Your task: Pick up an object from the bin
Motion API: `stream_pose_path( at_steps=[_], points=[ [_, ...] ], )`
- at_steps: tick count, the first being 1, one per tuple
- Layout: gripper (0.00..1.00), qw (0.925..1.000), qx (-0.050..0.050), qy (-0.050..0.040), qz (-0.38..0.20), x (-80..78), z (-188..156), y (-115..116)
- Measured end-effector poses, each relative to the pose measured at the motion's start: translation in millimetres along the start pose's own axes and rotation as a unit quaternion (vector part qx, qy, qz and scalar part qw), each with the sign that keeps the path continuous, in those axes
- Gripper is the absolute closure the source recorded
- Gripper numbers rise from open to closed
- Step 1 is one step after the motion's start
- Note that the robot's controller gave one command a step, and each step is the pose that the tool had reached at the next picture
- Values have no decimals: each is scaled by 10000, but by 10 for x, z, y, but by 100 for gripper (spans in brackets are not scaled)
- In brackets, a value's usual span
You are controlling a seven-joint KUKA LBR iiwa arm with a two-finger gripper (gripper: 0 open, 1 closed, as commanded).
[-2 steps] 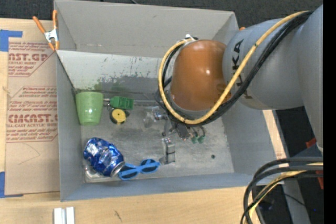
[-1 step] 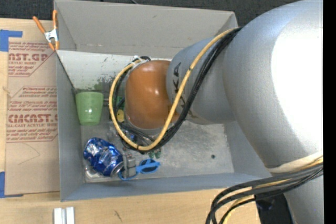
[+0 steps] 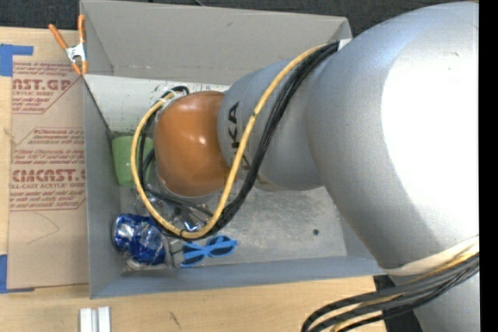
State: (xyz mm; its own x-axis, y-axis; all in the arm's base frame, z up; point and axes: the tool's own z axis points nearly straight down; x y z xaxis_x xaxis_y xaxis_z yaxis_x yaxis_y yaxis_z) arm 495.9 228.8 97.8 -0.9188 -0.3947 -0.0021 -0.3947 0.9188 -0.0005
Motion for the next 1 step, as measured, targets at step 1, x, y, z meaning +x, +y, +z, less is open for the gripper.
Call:
stream_pose_path(
  at_steps=[1],
  points=[
    [100,10000,-8,4,9,3,3,2]
  ],
)
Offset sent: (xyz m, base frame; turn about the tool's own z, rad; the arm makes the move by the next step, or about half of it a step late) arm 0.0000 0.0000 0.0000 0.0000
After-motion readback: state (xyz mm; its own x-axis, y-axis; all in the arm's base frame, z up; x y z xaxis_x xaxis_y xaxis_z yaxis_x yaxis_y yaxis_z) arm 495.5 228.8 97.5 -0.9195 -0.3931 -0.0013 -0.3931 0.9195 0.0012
